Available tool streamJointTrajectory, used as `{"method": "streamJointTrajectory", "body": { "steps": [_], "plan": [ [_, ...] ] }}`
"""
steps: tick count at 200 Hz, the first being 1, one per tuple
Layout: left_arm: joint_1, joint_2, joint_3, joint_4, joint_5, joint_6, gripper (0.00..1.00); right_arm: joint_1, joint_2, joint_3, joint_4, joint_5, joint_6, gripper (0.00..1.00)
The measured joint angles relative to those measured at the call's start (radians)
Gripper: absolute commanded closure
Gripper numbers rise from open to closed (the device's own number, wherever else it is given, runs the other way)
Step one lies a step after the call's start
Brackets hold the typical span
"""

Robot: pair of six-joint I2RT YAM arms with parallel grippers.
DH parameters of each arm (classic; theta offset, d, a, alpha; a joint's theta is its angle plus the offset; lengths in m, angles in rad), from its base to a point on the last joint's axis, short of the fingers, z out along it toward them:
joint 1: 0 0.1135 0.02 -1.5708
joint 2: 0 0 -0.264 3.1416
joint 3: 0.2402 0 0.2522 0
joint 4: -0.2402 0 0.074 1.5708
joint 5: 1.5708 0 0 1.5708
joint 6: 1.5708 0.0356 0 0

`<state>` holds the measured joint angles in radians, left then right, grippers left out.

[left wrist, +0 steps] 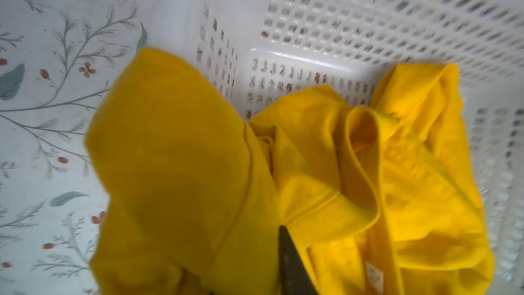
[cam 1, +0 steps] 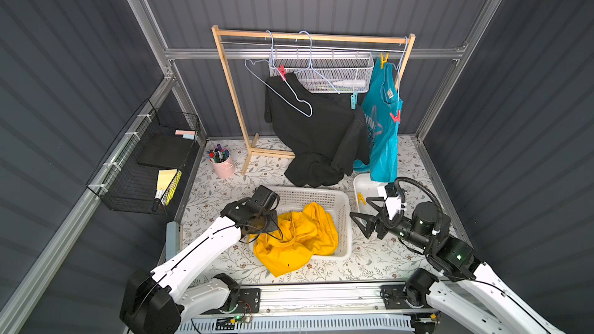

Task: Remove the clothespins securing t-shirts to the hanger
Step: Adjust the T-shirt in the basket.

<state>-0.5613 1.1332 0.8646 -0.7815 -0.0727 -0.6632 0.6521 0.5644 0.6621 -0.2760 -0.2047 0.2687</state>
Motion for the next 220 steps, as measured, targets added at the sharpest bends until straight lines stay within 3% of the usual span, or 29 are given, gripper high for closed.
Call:
{"method": "streamJointTrajectory", "body": {
  "steps": [55,115,157,220],
  "plan": [
    [0.0,0.029,0.018,0.085,0.045,0.039,1.0,0.0,-0.012,0.0,-0.042,0.019,0.0,0.01],
    [-0.008,0.148,0.108,0.33,0.226,0.041,1.0,0.0,-0.031,0.0,-0.058,0.051,-0.001,0.01],
    [-0.066,0.295,0.116,0.48,0.315,0.02,1.0,0.0,-0.045,0.0,-0.083,0.071,-0.003,0.01],
    [-0.167,0.396,0.037,0.649,0.349,-0.011,1.0,0.0,-0.05,0.0,-0.093,0.084,-0.005,0.01]
  ]
}}
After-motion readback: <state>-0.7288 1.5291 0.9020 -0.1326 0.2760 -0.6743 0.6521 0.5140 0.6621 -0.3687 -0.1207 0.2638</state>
